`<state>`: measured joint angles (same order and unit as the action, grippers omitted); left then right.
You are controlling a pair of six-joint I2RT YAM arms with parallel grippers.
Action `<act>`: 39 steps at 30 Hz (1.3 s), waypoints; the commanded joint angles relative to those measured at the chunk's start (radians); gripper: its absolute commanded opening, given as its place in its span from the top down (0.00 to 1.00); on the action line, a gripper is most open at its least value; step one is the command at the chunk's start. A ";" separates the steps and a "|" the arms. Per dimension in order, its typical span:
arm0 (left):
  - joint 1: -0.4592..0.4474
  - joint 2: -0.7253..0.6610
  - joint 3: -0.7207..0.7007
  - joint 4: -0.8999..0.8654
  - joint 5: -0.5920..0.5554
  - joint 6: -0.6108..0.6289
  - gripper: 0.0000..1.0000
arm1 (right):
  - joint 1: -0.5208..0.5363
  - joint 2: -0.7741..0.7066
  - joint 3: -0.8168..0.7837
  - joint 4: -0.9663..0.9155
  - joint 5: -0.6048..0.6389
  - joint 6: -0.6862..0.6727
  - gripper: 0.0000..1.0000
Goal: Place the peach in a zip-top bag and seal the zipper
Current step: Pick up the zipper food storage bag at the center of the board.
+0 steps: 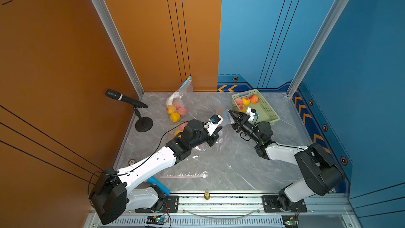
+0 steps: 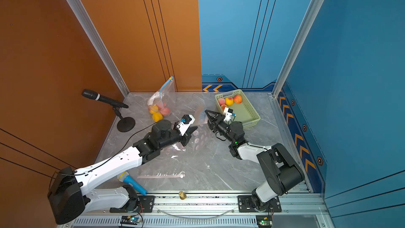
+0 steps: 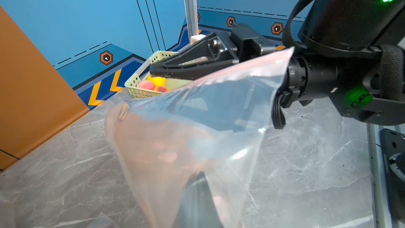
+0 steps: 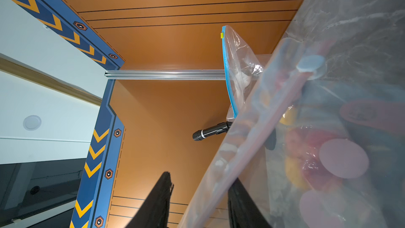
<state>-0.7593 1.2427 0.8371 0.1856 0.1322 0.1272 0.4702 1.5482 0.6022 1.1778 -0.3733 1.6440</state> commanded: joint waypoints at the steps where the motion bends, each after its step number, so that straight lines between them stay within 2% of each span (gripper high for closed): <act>1: -0.003 0.015 0.052 -0.068 0.004 0.066 1.00 | -0.014 -0.032 0.002 -0.021 -0.037 -0.019 0.67; 5: -0.012 0.017 0.092 -0.174 -0.071 0.174 1.00 | -0.040 -0.075 0.020 -0.105 -0.083 -0.049 0.79; 8: -0.041 0.015 0.142 -0.288 -0.191 0.311 1.00 | -0.061 -0.136 0.063 -0.264 -0.148 -0.138 0.83; 11: -0.097 0.025 0.186 -0.366 -0.355 0.465 1.00 | -0.065 -0.215 0.177 -0.614 -0.226 -0.347 0.86; 13: -0.141 0.036 0.225 -0.405 -0.468 0.556 1.00 | -0.050 -0.258 0.317 -0.979 -0.246 -0.601 0.86; 15: -0.168 0.048 0.230 -0.404 -0.537 0.608 1.00 | -0.023 -0.278 0.454 -1.329 -0.189 -0.830 0.89; 16: -0.180 0.053 0.229 -0.404 -0.548 0.615 0.97 | -0.009 -0.283 0.506 -1.445 -0.152 -0.909 0.89; 17: -0.188 0.057 0.228 -0.411 -0.542 0.608 0.87 | -0.002 -0.287 0.532 -1.510 -0.128 -0.958 0.90; 18: -0.191 0.060 0.224 -0.419 -0.516 0.582 0.72 | -0.001 -0.290 0.552 -1.565 -0.111 -0.993 0.91; 21: -0.192 0.038 0.200 -0.419 -0.377 0.456 0.54 | -0.017 -0.302 0.555 -1.645 -0.097 -1.047 0.92; 24: -0.184 -0.036 0.099 -0.279 -0.204 0.307 0.21 | -0.019 -0.304 0.553 -1.751 -0.079 -1.148 0.93; 25: -0.177 -0.060 0.071 -0.223 -0.152 0.256 0.16 | -0.013 -0.302 0.554 -1.795 -0.061 -1.186 0.92; 27: -0.156 -0.099 0.004 -0.099 -0.071 0.145 0.15 | 0.000 -0.300 0.541 -1.895 0.017 -1.265 0.93; 29: -0.136 -0.104 -0.023 -0.030 -0.088 0.045 0.15 | 0.013 -0.303 0.513 -1.948 0.093 -1.317 0.95; 32: -0.127 -0.060 0.028 -0.080 -0.168 -0.064 0.15 | 0.018 -0.336 0.449 -1.942 0.156 -1.382 0.97; 33: -0.127 -0.039 0.054 -0.106 -0.174 -0.078 0.08 | 0.024 -0.357 0.426 -1.919 0.169 -1.406 0.97; 35: -0.121 -0.005 0.093 -0.124 -0.187 -0.107 0.03 | 0.047 -0.411 0.386 -1.858 0.201 -1.446 0.97; 37: -0.077 0.018 0.116 -0.120 -0.133 -0.124 0.02 | 0.076 -0.473 0.345 -1.788 0.229 -1.481 0.97; 39: 0.011 0.026 0.120 -0.085 0.008 -0.147 0.02 | 0.104 -0.531 0.321 -1.732 0.262 -1.527 0.97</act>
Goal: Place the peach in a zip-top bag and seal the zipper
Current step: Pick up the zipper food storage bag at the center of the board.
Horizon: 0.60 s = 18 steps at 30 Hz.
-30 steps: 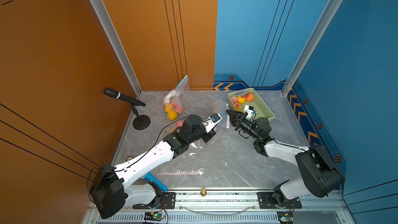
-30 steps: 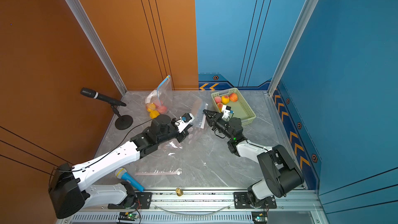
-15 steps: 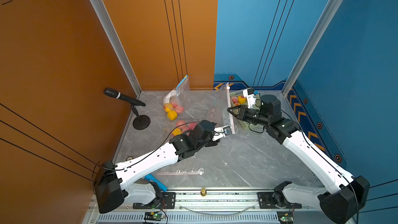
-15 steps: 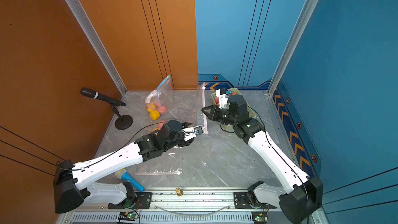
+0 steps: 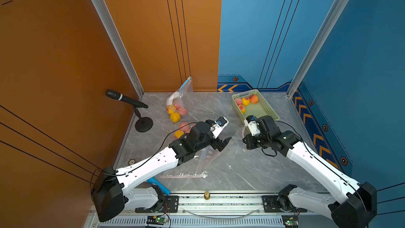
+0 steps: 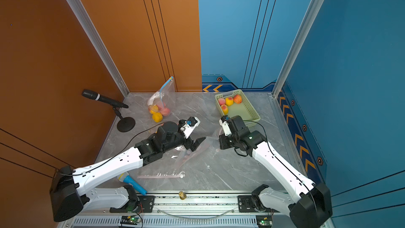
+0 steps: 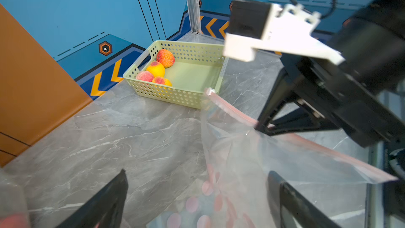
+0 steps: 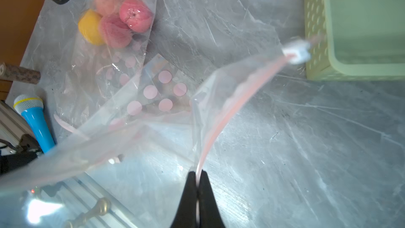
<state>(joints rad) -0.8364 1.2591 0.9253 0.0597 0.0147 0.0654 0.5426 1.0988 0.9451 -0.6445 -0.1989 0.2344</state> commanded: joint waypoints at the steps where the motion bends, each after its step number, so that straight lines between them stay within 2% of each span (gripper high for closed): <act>1: 0.125 0.007 0.038 0.041 0.184 -0.083 0.02 | 0.042 -0.101 -0.024 0.103 0.124 -0.131 0.98; 5: 0.251 -0.053 0.068 0.022 0.389 -0.041 0.02 | 0.060 -0.136 0.009 0.129 0.148 -0.197 1.00; 9: 0.299 -0.142 0.066 -0.009 0.536 0.018 0.02 | 0.081 -0.127 0.051 0.172 0.117 -0.272 1.00; 10: 0.302 -0.160 0.056 0.003 0.554 0.020 0.02 | 0.085 -0.121 0.066 0.180 0.097 -0.292 1.00; 13: 0.305 -0.204 0.029 0.037 0.503 0.025 0.02 | 0.117 -0.097 0.111 0.193 0.049 -0.359 1.00; 16: 0.330 -0.227 0.031 0.011 0.472 0.080 0.02 | 0.152 -0.073 0.166 0.163 0.054 -0.439 1.00; 18: 0.373 -0.232 0.036 0.014 0.494 0.097 0.02 | 0.206 -0.067 0.202 0.135 0.064 -0.489 1.00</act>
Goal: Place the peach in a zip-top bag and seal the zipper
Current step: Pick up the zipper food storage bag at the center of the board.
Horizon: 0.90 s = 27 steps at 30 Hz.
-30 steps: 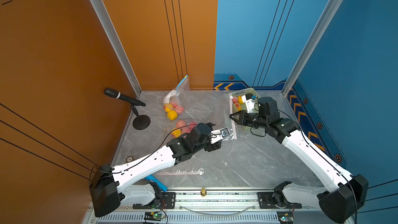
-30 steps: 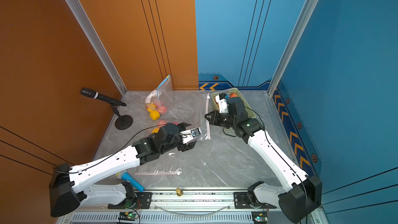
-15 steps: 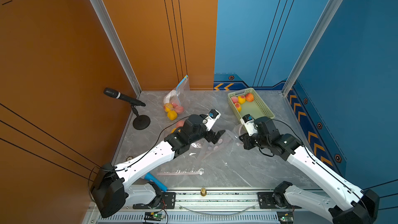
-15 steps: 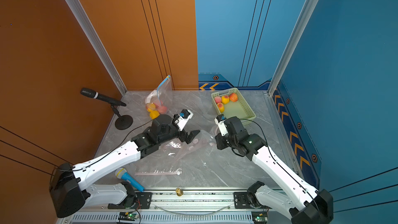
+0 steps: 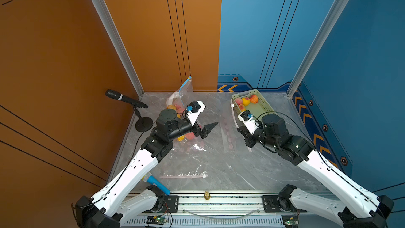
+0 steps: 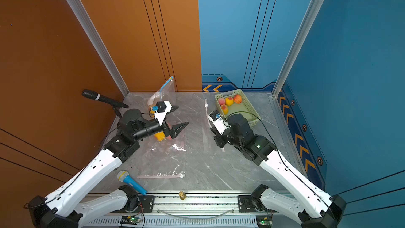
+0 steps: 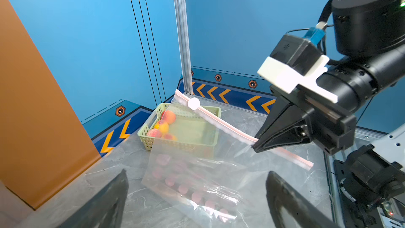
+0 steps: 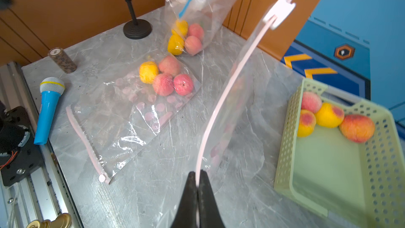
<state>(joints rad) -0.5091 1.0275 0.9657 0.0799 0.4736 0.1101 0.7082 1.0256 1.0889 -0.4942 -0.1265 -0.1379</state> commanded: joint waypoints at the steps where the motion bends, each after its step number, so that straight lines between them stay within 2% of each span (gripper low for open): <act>1: 0.070 0.000 0.000 -0.002 0.051 0.054 0.02 | 0.051 0.007 0.072 -0.028 -0.005 -0.138 1.00; 5: 0.174 -0.008 0.021 0.031 0.120 0.056 0.02 | 0.101 -0.003 0.121 -0.074 0.022 -0.224 1.00; 8: 0.216 -0.010 0.051 0.029 0.170 0.077 0.02 | 0.140 -0.022 0.124 -0.082 0.051 -0.290 1.00; 16: 0.221 -0.030 0.106 -0.042 0.255 0.150 0.02 | 0.181 -0.072 0.113 -0.071 0.056 -0.401 1.00; 24: 0.220 -0.046 0.119 -0.103 0.304 0.191 0.02 | 0.195 -0.093 0.093 -0.058 0.065 -0.453 1.00; 27: 0.215 -0.026 0.157 -0.161 0.367 0.207 0.02 | 0.195 -0.101 0.083 -0.050 0.070 -0.464 1.00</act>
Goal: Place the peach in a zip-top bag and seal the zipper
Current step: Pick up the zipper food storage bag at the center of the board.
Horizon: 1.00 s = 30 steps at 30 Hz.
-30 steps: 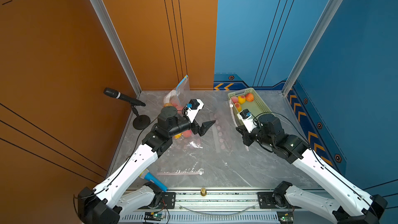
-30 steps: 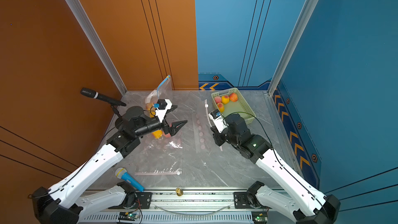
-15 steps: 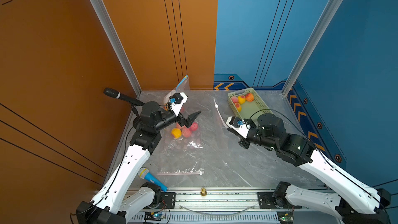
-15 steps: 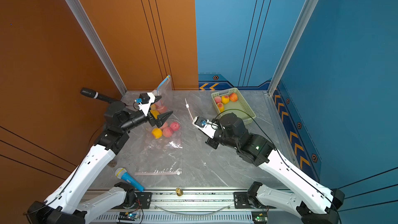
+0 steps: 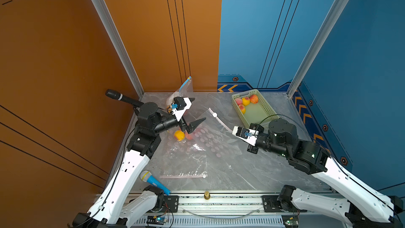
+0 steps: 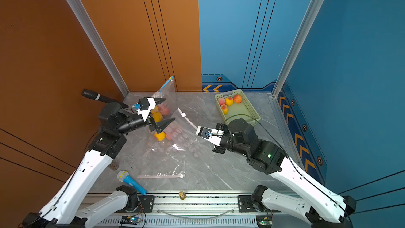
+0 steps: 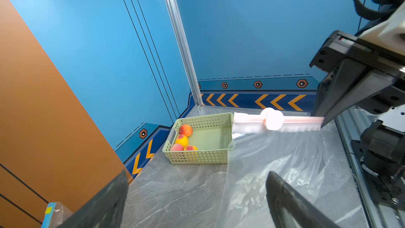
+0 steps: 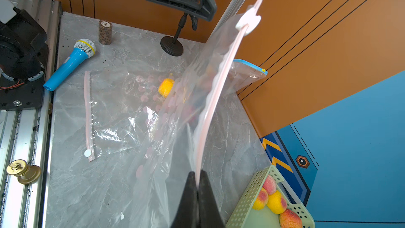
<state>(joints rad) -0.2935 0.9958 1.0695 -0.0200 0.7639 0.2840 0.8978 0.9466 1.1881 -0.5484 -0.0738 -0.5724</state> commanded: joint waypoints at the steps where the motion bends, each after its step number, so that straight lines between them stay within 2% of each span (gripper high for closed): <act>1: -0.005 0.014 0.071 -0.095 0.099 0.047 0.02 | 0.006 -0.023 -0.018 0.005 0.018 -0.032 1.00; 5: -0.029 0.043 0.107 -0.201 0.139 0.101 0.01 | 0.008 -0.025 -0.022 0.010 0.011 -0.032 1.00; 9: -0.053 0.069 0.125 -0.257 0.182 0.126 0.12 | 0.012 -0.020 -0.027 0.016 0.015 -0.030 1.00; 14: -0.080 0.087 0.127 -0.352 0.195 0.176 0.39 | 0.015 -0.018 -0.043 0.033 0.033 -0.027 1.00; 19: -0.087 0.086 0.106 -0.359 0.188 0.178 0.90 | 0.015 -0.025 -0.065 0.050 0.045 -0.007 1.00; 21: -0.093 0.088 0.102 -0.359 0.170 0.185 1.00 | 0.013 -0.029 -0.071 0.046 0.027 0.021 1.00; 23: -0.101 0.093 0.101 -0.351 0.144 0.190 1.00 | 0.012 -0.033 -0.083 0.045 0.009 0.059 0.90; 25: -0.107 0.096 0.093 -0.329 0.131 0.191 1.00 | -0.001 -0.035 -0.095 0.036 -0.050 0.126 0.72; 27: -0.108 0.098 0.088 -0.325 0.141 0.214 1.00 | -0.033 -0.026 -0.079 -0.006 -0.161 0.189 0.57; 30: -0.108 0.099 0.086 -0.329 0.184 0.250 1.00 | -0.129 -0.017 -0.037 -0.021 -0.328 0.310 0.47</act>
<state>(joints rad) -0.3950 1.0889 1.1687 -0.3519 0.9100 0.4850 0.8268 0.9291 1.1118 -0.5434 -0.2241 -0.4080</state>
